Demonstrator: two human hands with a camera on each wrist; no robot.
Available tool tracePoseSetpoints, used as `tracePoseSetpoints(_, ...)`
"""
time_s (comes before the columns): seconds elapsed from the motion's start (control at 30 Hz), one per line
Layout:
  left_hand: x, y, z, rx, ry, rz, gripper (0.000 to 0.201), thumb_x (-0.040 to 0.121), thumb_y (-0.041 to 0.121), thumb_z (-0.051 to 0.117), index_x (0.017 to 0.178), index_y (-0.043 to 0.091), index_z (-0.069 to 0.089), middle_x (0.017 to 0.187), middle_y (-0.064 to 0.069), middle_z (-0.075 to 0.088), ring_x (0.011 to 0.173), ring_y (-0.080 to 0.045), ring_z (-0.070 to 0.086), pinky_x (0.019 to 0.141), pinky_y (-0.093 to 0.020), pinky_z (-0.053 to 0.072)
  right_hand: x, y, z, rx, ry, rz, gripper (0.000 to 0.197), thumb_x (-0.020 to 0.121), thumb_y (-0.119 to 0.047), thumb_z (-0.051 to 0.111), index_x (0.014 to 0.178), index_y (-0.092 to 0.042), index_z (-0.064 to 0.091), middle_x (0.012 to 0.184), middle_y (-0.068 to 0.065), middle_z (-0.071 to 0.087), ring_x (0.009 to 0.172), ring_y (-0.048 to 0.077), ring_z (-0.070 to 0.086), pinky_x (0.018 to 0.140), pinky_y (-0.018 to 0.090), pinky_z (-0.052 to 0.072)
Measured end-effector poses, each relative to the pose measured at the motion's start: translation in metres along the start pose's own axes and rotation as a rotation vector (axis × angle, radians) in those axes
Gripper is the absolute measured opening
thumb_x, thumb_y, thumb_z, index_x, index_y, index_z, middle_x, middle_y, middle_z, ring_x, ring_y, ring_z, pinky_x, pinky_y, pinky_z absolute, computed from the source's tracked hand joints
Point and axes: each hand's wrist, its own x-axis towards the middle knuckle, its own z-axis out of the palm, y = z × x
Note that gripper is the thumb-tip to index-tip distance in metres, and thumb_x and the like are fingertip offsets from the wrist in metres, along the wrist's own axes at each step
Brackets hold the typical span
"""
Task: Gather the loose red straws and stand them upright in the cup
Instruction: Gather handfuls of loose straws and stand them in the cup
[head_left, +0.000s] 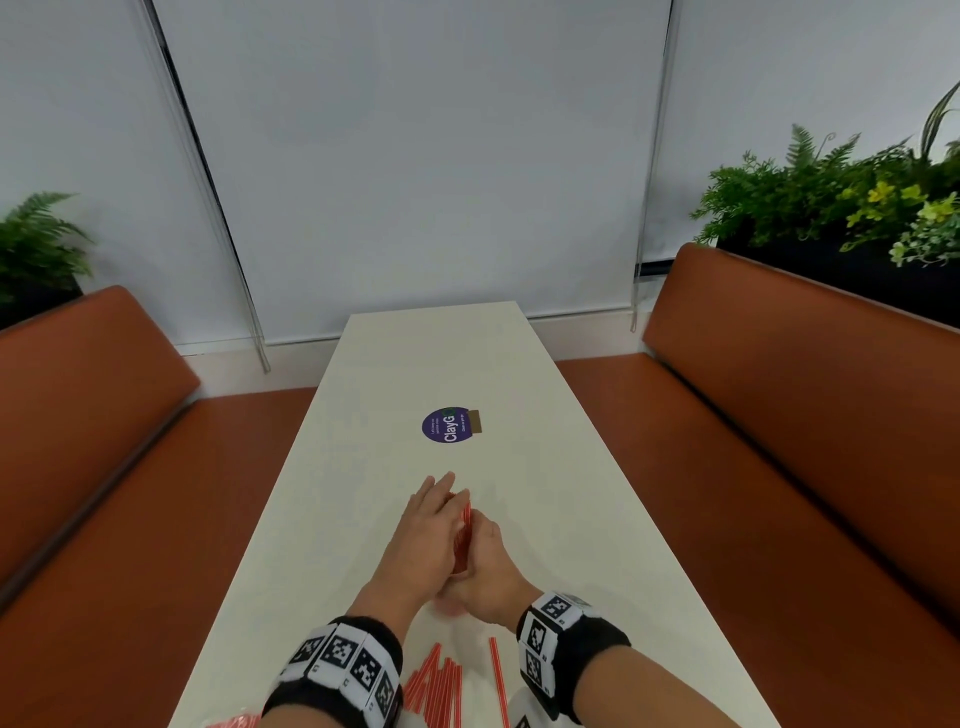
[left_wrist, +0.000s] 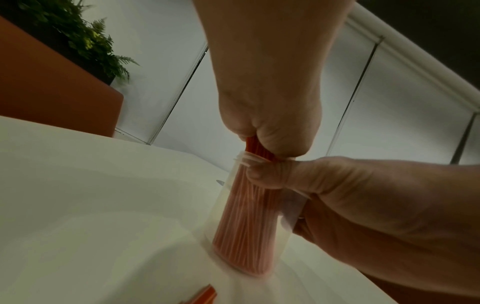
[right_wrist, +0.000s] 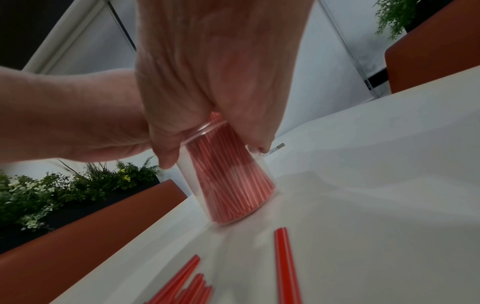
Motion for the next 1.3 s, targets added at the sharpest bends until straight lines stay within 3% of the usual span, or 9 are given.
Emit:
tracePoseSetpoints(0.23,-0.015,-0.010,-0.007,-0.176,-0.028,-0.107,0.066,0.100,0.012,0.035,0.151,0.019,-0.005,0.159,0.001,-0.016,0.147,-0.015,-0.014,0.123,-0.033,0.008,0.010,0.012,0.006,-0.014,0.010,0.008,0.092,0.039,-0.056,0.083,0.119,-0.037,0.041,0.113,0.000,0.056,0.103,0.016,0.060,0.086,0.039,0.057)
tracePoseSetpoints(0.37,-0.019,-0.014,-0.009,-0.169,-0.080,-0.184,0.083,0.095,0.005,0.044,0.148,0.021,-0.018,0.158,0.000,-0.022,0.149,-0.018,-0.001,0.121,-0.032,0.020,0.004,0.003,0.002,-0.047,0.001,0.017,0.098,0.041,-0.054,0.083,0.125,-0.032,0.037,0.117,-0.001,0.050,0.106,0.015,0.056,0.090,0.037,0.055)
tracePoseSetpoints(0.57,-0.038,-0.008,-0.015,-0.354,-0.026,-0.230,0.083,0.097,0.011,0.043,0.147,0.024,-0.023,0.159,0.001,-0.006,0.143,-0.018,0.027,0.112,-0.028,0.030,-0.006,-0.005,-0.005,-0.076,-0.021,0.075,0.123,0.034,-0.077,0.077,0.135,-0.029,0.026,0.124,0.002,0.048,0.115,0.020,0.053,0.095,0.042,0.052)
tracePoseSetpoints(0.73,-0.072,-0.016,-0.011,-0.071,-0.049,-0.478,0.081,0.095,0.014,0.049,0.150,0.010,-0.009,0.150,-0.013,0.025,0.133,-0.028,0.035,0.106,-0.034,0.038,-0.045,-0.045,-0.030,-0.083,-0.016,0.160,0.144,0.055,-0.045,0.086,0.145,-0.005,-0.019,0.152,0.016,0.013,0.143,0.030,0.011,0.118,0.044,0.018)
tracePoseSetpoints(0.87,-0.106,-0.015,-0.011,0.140,-0.279,-0.568,0.043,0.095,0.019,0.044,0.135,0.005,0.035,0.135,-0.011,0.044,0.123,-0.026,0.043,0.105,-0.033,0.038,-0.073,-0.050,-0.033,-0.217,0.088,0.334,0.123,0.058,-0.050,0.083,0.143,0.001,0.011,0.142,0.018,0.031,0.134,0.033,0.030,0.109,0.040,0.034)
tracePoseSetpoints(0.97,-0.127,-0.013,-0.005,0.190,-0.386,-0.580,0.039,0.094,0.025,0.042,0.130,0.007,0.043,0.132,-0.009,0.049,0.121,-0.024,0.047,0.105,-0.032,0.039,-0.101,-0.046,-0.027,-0.473,-0.032,0.436,0.073,0.073,-0.049,0.071,0.123,-0.005,0.042,0.125,0.012,0.045,0.117,0.027,0.046,0.095,0.033,0.046)
tracePoseSetpoints(1.07,-0.141,-0.006,0.001,0.183,-0.416,-0.593,0.035,0.093,0.021,0.041,0.125,0.010,0.049,0.128,-0.007,0.053,0.117,-0.023,0.050,0.103,-0.032,0.042,-0.126,-0.045,-0.015,-0.677,-0.205,0.451,0.030,0.082,-0.032,0.059,0.102,-0.011,0.049,0.121,0.011,0.049,0.111,0.025,0.049,0.096,0.032,0.047)
tracePoseSetpoints(1.17,-0.150,0.004,0.008,0.172,-0.430,-0.589,0.035,0.093,0.022,0.045,0.125,0.011,0.049,0.131,-0.006,0.052,0.121,-0.022,0.048,0.104,-0.032,0.041,-0.139,-0.044,0.001,-0.896,-0.228,0.406,0.033,0.091,-0.023,0.049,0.120,-0.007,0.048,0.127,0.012,0.047,0.118,0.026,0.045,0.101,0.032,0.039)
tracePoseSetpoints(1.3,-0.152,0.018,0.008,0.131,-0.406,-0.604,0.039,0.092,0.021,0.044,0.130,0.009,0.045,0.135,-0.007,0.048,0.128,-0.025,0.043,0.107,-0.032,0.036,-0.143,-0.039,0.027,-1.015,-0.198,0.319,0.027,0.094,-0.008,0.041,0.119,-0.007,0.051,0.127,0.009,0.052,0.117,0.026,0.045,0.097,0.032,0.037)
